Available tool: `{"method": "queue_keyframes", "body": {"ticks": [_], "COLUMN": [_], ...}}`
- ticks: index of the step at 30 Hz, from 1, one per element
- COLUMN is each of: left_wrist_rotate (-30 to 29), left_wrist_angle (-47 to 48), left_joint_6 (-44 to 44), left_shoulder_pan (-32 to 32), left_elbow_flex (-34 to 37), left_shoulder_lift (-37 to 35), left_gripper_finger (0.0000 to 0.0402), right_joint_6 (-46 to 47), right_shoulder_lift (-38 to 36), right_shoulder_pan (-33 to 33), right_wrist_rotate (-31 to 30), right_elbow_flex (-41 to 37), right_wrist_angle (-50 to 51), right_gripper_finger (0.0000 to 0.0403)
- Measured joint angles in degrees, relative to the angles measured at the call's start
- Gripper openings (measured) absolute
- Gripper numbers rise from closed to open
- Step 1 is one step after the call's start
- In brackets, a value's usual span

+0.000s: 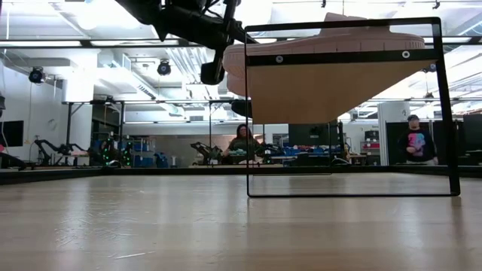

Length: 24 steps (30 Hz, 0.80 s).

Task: Pick and place slides into the shelf
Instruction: Put the black slipper on the shelf

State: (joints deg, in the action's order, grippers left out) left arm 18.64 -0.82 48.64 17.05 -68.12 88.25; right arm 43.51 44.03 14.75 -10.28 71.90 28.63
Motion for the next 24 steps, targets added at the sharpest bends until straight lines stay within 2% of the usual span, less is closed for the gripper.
{"method": "queue_keyframes", "body": {"ticks": [8,24], "left_wrist_rotate": [-1.1,2.6], "left_wrist_angle": [0.5,3.2], "left_joint_6": [-1.0,-0.9], "left_shoulder_pan": [1.1,2.7], "left_elbow_flex": [-1.0,-2.4], "left_shoulder_lift": [0.0,0.0], "left_gripper_finger": [0.0000,0.0000], "right_joint_6": [0.0,0.0], "right_shoulder_lift": [0.0,0.0], "right_shoulder_pan": [0.0,0.0], "right_wrist_rotate": [0.2,0.2], "right_elbow_flex": [0.0,0.0], "right_wrist_angle": [-0.3,-0.4], "right_gripper_finger": [0.0009,0.0009]}}
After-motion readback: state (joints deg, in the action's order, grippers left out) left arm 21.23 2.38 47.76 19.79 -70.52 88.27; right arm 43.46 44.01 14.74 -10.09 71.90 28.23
